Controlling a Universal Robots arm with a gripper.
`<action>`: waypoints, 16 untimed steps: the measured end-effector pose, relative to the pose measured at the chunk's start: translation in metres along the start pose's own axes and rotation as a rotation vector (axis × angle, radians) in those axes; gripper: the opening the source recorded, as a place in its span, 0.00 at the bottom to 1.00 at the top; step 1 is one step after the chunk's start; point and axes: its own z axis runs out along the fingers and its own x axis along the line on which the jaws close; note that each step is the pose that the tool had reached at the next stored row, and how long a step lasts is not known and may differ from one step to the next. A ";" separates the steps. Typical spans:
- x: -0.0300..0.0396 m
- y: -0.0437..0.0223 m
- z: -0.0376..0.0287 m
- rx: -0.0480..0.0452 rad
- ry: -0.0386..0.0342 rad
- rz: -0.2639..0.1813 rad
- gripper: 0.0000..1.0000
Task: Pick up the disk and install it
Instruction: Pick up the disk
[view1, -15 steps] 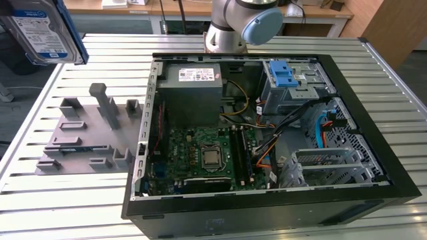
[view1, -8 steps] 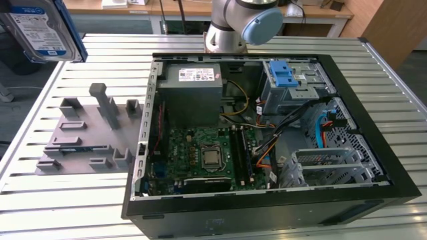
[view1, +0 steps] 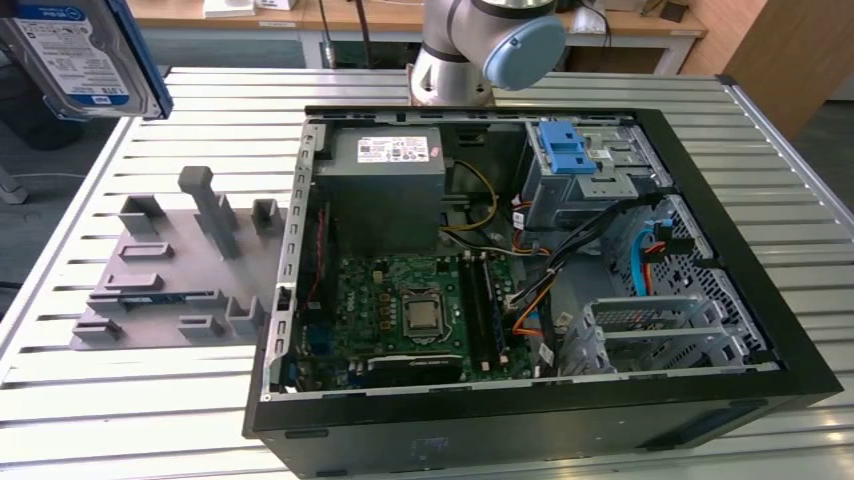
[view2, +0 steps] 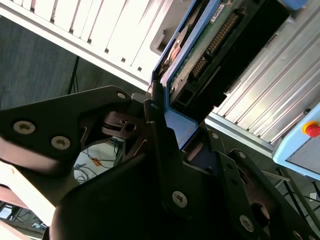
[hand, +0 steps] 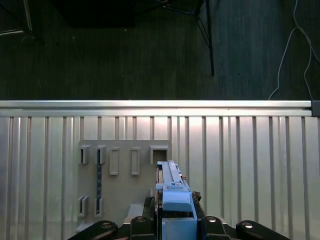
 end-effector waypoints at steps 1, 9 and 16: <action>0.0000 0.0000 -0.0008 0.0000 0.0000 0.000 0.37; -0.0003 0.0003 -0.0067 -0.0001 0.0000 0.000 0.37; -0.0005 0.0005 -0.0122 0.0000 0.0000 0.000 0.37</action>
